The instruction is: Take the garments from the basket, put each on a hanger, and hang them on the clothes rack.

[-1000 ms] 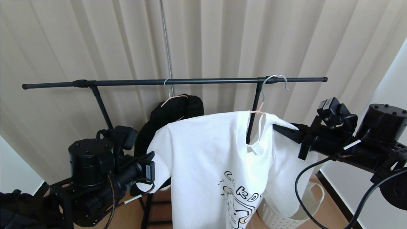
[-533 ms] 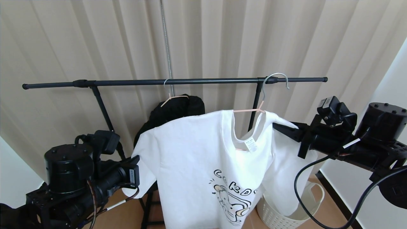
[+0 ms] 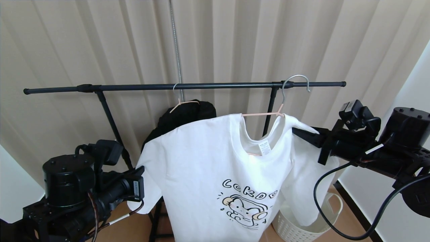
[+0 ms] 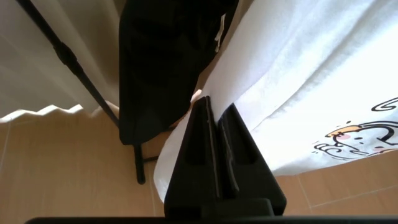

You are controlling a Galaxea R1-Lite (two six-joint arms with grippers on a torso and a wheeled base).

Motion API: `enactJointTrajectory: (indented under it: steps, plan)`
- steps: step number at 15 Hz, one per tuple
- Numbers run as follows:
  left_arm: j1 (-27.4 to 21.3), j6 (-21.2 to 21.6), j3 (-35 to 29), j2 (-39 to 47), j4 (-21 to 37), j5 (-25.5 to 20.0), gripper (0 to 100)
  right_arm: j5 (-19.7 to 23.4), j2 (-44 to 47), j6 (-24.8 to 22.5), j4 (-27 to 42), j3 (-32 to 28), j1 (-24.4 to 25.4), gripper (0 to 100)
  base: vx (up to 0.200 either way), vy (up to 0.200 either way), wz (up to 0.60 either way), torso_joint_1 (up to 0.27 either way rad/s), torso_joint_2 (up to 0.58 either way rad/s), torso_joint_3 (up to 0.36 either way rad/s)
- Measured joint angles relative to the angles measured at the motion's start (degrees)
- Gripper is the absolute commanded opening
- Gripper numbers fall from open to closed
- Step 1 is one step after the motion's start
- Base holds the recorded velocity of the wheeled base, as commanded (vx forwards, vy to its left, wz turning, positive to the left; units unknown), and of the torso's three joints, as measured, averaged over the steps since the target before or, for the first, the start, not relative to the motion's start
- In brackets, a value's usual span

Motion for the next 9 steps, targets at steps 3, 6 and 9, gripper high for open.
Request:
enactJointTrajectory:
  steps: [3,6,9]
  plan:
    - [0.0,0.0,0.0,0.0,0.0,-0.2,0,0.3,0.0,0.0,0.0,-0.1,-0.1,0,0.000,0.000,0.00,0.000,0.00,0.000]
    - [-0.3,0.0,0.1,0.0,0.0,-0.3,0,0.4,0.0,0.0,0.0,-0.2,-0.6,0,0.000,0.000,0.00,0.000,0.00,0.000]
    - [-0.4,0.1,0.4,0.0,0.0,-0.3,0,0.7,0.0,0.1,0.0,-0.5,-1.0,0,0.000,0.000,0.00,0.000,0.00,0.000]
